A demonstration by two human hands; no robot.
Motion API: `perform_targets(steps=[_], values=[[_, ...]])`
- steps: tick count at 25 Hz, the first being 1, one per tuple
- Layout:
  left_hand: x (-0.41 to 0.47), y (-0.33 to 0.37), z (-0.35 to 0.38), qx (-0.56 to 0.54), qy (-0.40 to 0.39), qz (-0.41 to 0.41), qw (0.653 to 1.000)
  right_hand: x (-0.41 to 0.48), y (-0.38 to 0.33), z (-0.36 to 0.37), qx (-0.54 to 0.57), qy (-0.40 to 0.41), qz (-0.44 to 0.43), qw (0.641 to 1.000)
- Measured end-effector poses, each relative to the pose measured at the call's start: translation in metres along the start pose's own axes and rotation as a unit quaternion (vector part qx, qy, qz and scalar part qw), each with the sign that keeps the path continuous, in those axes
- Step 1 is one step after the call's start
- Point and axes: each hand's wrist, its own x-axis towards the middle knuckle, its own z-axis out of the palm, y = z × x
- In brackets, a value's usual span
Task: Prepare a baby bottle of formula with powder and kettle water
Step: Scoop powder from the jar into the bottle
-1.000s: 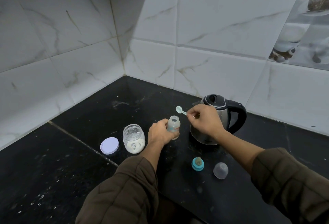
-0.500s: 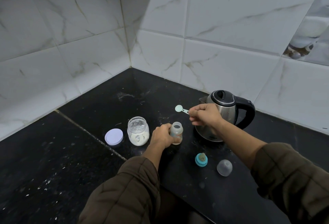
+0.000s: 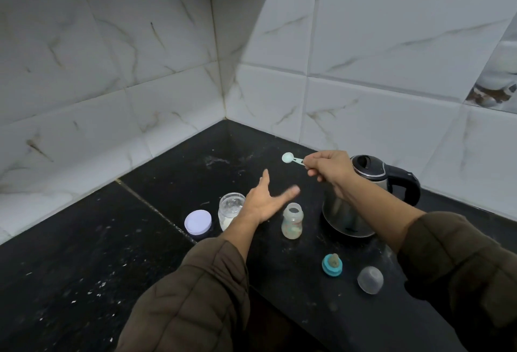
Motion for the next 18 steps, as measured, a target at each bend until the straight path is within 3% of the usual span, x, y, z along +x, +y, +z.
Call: perform_targets(steps=[3,7,10,18], values=[[-0.002,0.001,-0.026,-0.06,0.114,0.03,0.991,0.008,-0.013,0.02,-0.032,-0.009,0.014,0.999],[-0.005,-0.011,-0.064,-0.057,0.228,0.05,0.971,0.005,-0.027,0.064,-0.118,-0.07,0.005,0.991],[-0.007,-0.028,-0.084,-0.03,0.241,0.026,0.97,-0.002,-0.032,0.099,-0.22,-0.095,-0.05,0.969],[-0.008,-0.066,-0.087,-0.027,0.207,-0.025,0.978,-0.019,-0.005,0.147,-0.487,-0.167,-0.17,0.84]])
